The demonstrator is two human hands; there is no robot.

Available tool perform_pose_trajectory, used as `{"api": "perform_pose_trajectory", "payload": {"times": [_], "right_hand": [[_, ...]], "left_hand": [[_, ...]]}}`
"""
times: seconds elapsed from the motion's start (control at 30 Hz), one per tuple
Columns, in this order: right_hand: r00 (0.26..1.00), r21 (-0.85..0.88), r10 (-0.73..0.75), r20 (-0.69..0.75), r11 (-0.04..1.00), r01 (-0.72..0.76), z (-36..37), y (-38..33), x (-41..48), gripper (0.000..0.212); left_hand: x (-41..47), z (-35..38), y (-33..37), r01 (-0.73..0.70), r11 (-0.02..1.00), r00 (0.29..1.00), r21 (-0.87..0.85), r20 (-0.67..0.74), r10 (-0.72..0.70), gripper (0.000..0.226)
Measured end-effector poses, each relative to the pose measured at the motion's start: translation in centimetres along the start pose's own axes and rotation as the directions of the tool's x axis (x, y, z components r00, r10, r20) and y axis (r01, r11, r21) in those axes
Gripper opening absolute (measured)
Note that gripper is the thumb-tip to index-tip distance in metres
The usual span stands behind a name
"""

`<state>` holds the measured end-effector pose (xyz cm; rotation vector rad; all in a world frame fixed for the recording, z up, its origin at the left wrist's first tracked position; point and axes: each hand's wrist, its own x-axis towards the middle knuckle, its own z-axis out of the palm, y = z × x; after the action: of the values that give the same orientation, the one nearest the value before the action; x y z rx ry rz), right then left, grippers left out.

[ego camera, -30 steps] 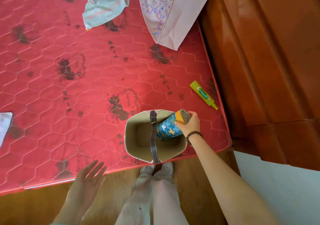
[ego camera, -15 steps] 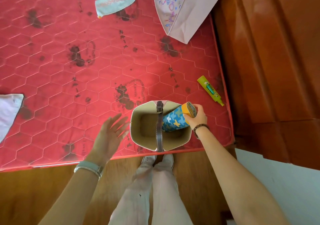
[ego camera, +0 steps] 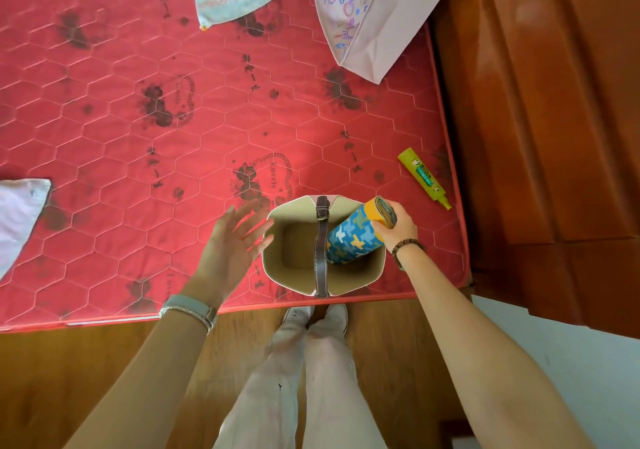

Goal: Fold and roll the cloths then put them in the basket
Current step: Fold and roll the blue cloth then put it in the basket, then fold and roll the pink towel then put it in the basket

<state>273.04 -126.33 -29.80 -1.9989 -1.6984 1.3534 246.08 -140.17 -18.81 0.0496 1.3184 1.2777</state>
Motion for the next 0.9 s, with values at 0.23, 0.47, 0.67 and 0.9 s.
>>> {"api": "perform_pose_trajectory", "payload": {"times": [0.23, 0.47, 0.67, 0.9], "right_hand": [[0.999, 0.063, 0.040, -0.003, 0.997, -0.040, 0.2, 0.0, 0.0, 0.070], [0.994, 0.187, 0.073, -0.078, 0.981, -0.058, -1.3, -1.1, -1.4, 0.062], [0.988, 0.330, -0.017, -0.150, 0.942, 0.067, -3.7, -6.4, -4.2, 0.045], [0.958, 0.466, -0.279, -0.070, 0.840, 0.279, -3.7, -16.7, -11.8, 0.040]], "left_hand": [[-0.1, -0.2, -0.3, -0.006, 1.000, 1.000, -0.019, 0.003, 0.006, 0.044], [-1.1, -0.6, -0.2, -0.031, 0.997, 0.999, -0.075, -0.043, 0.028, 0.041], [-3.9, -1.8, 1.8, -0.124, 0.984, 0.986, -0.126, -0.128, 0.108, 0.038], [-9.6, -5.5, 5.6, -0.308, 0.942, 0.942, -0.136, -0.184, 0.282, 0.039]]}}
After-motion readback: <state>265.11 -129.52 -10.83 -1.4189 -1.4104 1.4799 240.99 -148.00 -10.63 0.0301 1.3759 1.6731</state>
